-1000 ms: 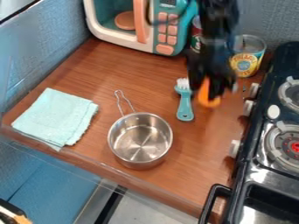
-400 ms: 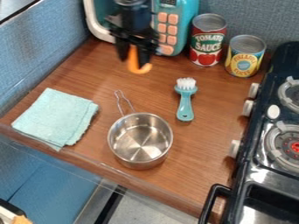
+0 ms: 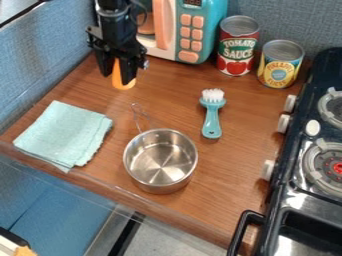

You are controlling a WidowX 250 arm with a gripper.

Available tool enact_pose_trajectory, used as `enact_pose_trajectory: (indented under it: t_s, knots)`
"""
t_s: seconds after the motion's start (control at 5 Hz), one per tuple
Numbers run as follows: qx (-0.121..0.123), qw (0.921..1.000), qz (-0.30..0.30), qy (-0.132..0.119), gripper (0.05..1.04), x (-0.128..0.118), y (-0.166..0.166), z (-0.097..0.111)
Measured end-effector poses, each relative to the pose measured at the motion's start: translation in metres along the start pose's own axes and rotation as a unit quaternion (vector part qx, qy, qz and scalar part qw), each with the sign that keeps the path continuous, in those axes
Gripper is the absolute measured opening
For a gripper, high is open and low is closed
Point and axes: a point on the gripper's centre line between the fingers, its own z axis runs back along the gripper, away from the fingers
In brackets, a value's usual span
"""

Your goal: Put the yellow thing to left top of the table

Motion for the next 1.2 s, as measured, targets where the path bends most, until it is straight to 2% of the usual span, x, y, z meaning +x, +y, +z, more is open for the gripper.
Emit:
enact_pose_trajectory:
  t_s: [0.2,0.4,0.6,0.8,1.0,1.2]
  knots:
    - [0.011,0.9999,0.007,0.010,0.569,-0.009,0.005,-0.024]
    - [0.004,0.9995,0.015,0.027,0.569,-0.015,0.009,-0.041]
    - [-0.005,0.9993,0.019,0.031,0.651,-0.013,0.011,-0.043]
    - [-0.017,0.9988,0.031,0.034,0.944,-0.019,0.012,-0.048]
    - [-0.014,0.9988,0.047,0.000,1.012,-0.014,0.016,-0.016]
    - [-0.004,0.9984,0.050,-0.027,1.007,-0.012,0.019,0.016]
